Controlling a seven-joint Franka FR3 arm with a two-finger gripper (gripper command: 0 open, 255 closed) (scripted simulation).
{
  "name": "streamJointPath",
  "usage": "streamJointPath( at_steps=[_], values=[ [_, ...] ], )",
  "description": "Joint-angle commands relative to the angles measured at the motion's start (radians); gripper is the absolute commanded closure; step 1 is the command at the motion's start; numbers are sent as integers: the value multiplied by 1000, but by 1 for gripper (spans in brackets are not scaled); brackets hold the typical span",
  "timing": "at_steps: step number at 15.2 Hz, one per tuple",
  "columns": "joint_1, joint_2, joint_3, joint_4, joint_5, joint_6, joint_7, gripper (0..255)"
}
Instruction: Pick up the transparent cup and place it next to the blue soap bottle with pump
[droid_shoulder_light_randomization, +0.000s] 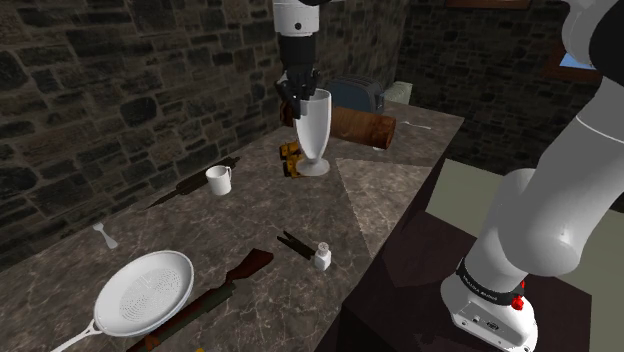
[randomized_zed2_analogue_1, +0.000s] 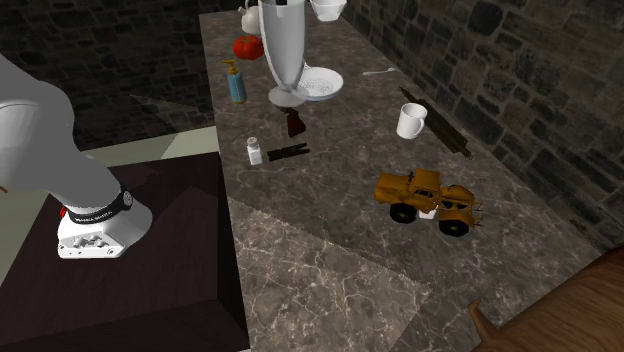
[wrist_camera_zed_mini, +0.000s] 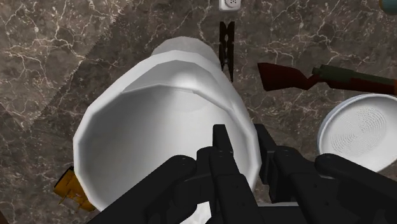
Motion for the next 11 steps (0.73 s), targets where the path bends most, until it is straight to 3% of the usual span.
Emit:
streamJointPath(
  at_steps=[1,11],
  values=[
    [22,-24,28,-32,5,9,51,255],
    [123,-28,172,-30,26,5,293,255]
  ],
)
